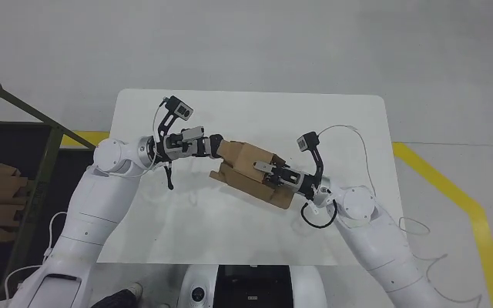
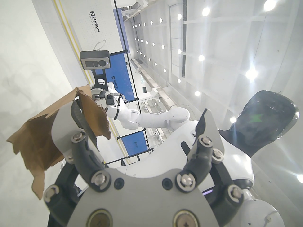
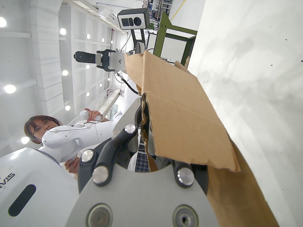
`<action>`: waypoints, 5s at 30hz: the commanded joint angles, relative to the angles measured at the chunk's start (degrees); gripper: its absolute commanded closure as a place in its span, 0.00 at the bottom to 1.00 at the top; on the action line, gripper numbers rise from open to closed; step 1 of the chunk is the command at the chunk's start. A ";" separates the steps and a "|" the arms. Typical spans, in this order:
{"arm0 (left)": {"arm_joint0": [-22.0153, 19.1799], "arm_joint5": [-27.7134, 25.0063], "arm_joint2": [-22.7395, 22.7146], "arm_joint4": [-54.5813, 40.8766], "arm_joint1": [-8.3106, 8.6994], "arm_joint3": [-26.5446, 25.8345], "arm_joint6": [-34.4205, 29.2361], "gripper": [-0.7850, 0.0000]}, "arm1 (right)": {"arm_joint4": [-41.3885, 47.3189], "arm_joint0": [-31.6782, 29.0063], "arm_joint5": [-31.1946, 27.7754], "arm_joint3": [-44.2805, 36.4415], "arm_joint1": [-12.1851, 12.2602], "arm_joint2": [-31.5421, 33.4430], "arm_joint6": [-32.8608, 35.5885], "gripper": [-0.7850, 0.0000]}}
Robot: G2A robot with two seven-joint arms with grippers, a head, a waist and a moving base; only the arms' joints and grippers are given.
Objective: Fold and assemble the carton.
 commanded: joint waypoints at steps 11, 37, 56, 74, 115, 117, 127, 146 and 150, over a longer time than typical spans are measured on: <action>1.60 1.49 -2.21 4.09 0.41 -0.53 3.07 0.00 | 0.19 2.02 -0.28 0.92 0.19 -0.56 7.48 1.00; 4.40 5.20 -4.53 5.40 1.06 -4.13 1.36 0.00 | 1.86 6.50 -1.48 6.12 0.83 1.72 15.26 1.00; 0.19 4.24 0.08 6.76 0.16 -4.78 -0.99 0.00 | 4.23 13.00 -3.68 11.65 -0.41 -1.84 17.17 1.00; -3.06 2.68 1.96 8.22 -0.36 -2.63 -1.05 0.00 | 7.93 13.15 -3.85 10.52 -0.66 -3.82 22.29 1.00; 2.83 4.12 1.56 5.15 -0.53 -5.45 1.54 0.00 | 4.85 10.93 -3.86 10.60 0.13 0.93 11.93 1.00; 2.76 4.05 1.85 5.10 -0.61 -5.36 1.56 0.00 | 5.01 10.86 -3.92 10.28 0.04 0.53 11.94 1.00; 4.11 2.39 -5.54 4.57 0.35 -6.58 3.23 0.00 | 2.92 10.27 -3.49 10.02 0.64 2.08 13.10 1.00; 6.12 4.59 -3.91 8.42 0.35 -1.98 4.01 0.00 | 5.45 9.71 -4.65 5.57 0.88 2.54 14.99 1.00; 5.96 5.88 -2.65 7.22 0.13 -1.56 3.16 0.00 | 4.55 9.54 -4.90 5.36 0.92 3.11 12.66 1.00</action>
